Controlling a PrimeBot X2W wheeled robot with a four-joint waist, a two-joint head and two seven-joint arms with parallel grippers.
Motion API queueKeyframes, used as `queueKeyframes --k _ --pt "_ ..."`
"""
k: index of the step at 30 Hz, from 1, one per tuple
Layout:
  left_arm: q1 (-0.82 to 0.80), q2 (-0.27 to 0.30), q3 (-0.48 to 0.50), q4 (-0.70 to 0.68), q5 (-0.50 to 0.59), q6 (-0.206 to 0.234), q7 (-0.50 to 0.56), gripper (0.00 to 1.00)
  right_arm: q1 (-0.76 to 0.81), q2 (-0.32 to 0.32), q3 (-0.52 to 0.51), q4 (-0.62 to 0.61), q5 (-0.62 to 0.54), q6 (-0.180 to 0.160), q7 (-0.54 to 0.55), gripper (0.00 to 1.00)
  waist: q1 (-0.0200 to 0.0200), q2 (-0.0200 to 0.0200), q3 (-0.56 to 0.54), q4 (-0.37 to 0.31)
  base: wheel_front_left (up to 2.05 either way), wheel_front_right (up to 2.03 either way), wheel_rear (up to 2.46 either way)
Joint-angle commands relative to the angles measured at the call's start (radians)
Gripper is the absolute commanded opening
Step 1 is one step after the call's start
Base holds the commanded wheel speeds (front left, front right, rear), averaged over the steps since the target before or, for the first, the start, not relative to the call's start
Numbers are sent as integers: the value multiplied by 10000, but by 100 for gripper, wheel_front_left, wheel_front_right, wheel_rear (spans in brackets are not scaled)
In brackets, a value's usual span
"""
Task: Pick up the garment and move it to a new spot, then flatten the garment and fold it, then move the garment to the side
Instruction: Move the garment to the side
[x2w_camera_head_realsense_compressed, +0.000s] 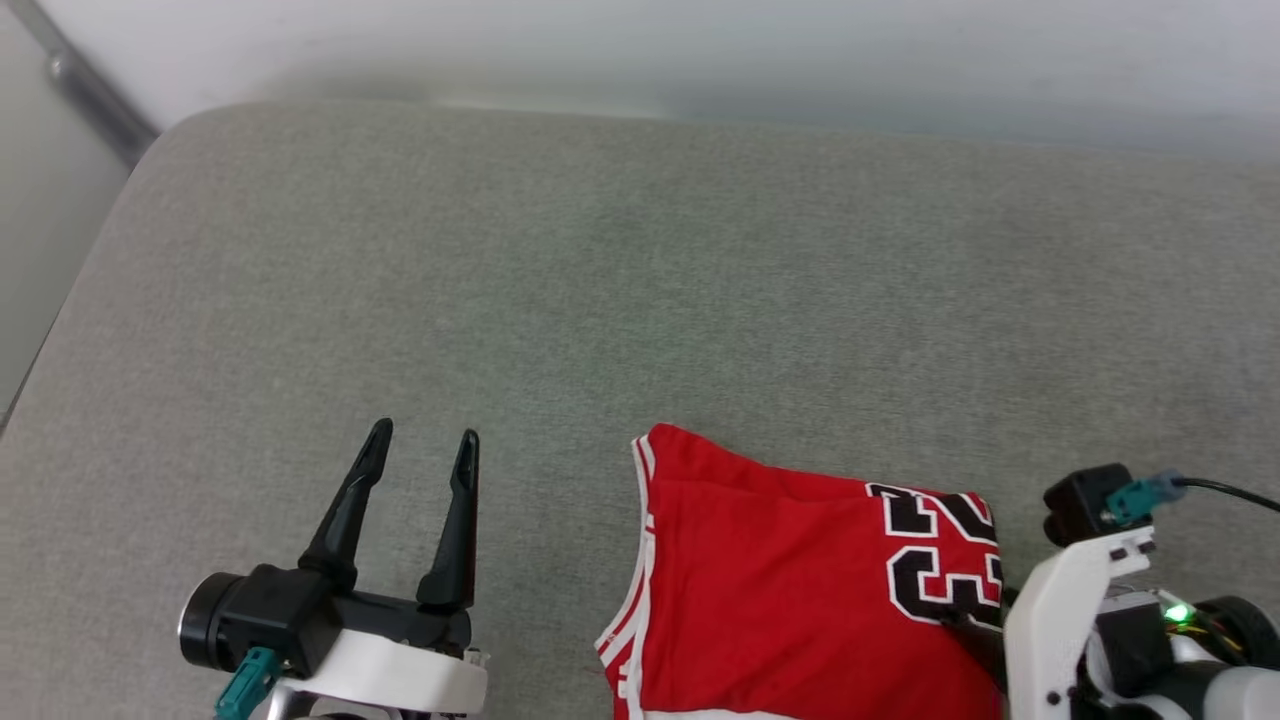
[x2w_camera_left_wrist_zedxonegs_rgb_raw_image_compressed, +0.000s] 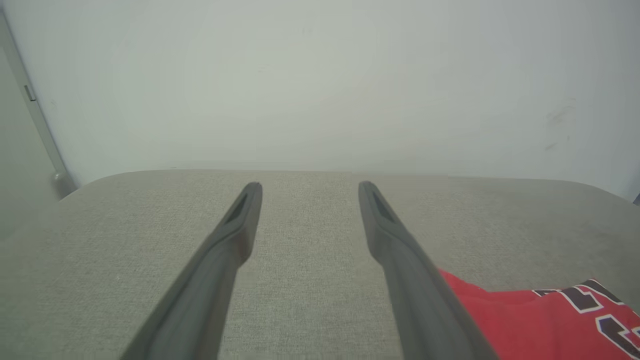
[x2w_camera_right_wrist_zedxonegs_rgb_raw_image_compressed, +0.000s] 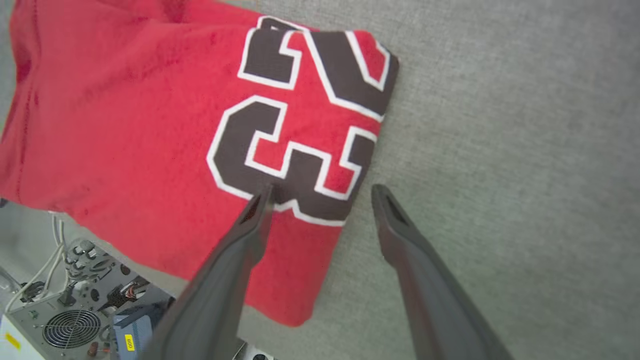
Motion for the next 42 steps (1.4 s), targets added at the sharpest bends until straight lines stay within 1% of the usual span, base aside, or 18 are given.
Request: queueKeyframes --k 1,6,12,13,14,16,17,19,22,25,29,33,35,37,39,42 --pt "-167 -26 -81 46 55 -16 -22 100 -205 249 47 357 -132 -2 116 100 0 0 248 316 0 0 0" --pt "-267 -71 -158 85 58 -18 -22 100 -388 387 381 1166 -421 -4 204 100 0 0 452 589 0 0 0" --pt "-365 -125 -209 146 84 -18 -22 100 -430 345 1028 2156 -684 -1 90 100 0 0 509 710 0 0 0" --pt "-366 -135 -227 166 84 -18 -22 100 -443 293 1146 2296 -705 -1 63 92 0 0 500 708 0 0 0" --pt "-336 -146 -272 214 78 -18 -22 100 -478 153 1408 2575 -688 -1 -112 0 0 0 417 640 0 0 0" --pt "-283 -147 -276 241 80 -18 -22 100 -580 -64 1572 2653 -672 -2 -227 0 0 0 324 530 0 0 0" --pt "-283 -147 -276 241 80 -18 -22 100 -580 -64 1572 2653 -672 -2 -227 0 0 0 324 530 0 0 0" --pt "-219 -133 -282 249 99 -18 -22 100 -745 -344 1689 2646 -811 -8 -455 0 0 0 222 373 0 0 0" --pt "-111 -104 -302 243 162 -18 -22 100 -1127 -948 2059 2450 -1124 -15 -918 0 0 0 85 24 0 0 0" --pt "-38 -114 -418 171 235 -18 -22 100 -1573 -1667 2695 2136 -1493 -13 -1327 0 0 0 39 -458 0 0 0" --pt "-67 -192 -603 130 305 -18 -22 100 -2189 -2790 3363 1654 -1832 -8 -1633 0 0 0 124 -1207 0 0 0" --pt "-241 -233 -889 98 423 -18 -22 100 -2879 -4188 4132 1410 -2048 -7 -1660 0 0 0 392 -2071 0 0 0" --pt "-398 -236 -1022 58 422 -16 -22 100 -3238 -4795 4259 1353 -2081 -7 -1727 0 0 0 589 -2460 0 0 0" --pt "-553 -249 -1218 -15 461 -18 -22 100 -3523 -5211 4190 1408 -2017 -5 -1835 0 0 0 830 -2860 0 0 0" --pt "-760 -148 -1455 -48 547 -18 -22 100 -3848 -5742 4147 1573 -2045 -8 -2000 0 0 0 1154 -3234 0 0 0" --pt "-1152 7 -1772 -134 648 -17 -22 100 -4277 -6188 3848 2002 -1948 -8 -2400 0 0 0 1674 -3668 0 0 0"
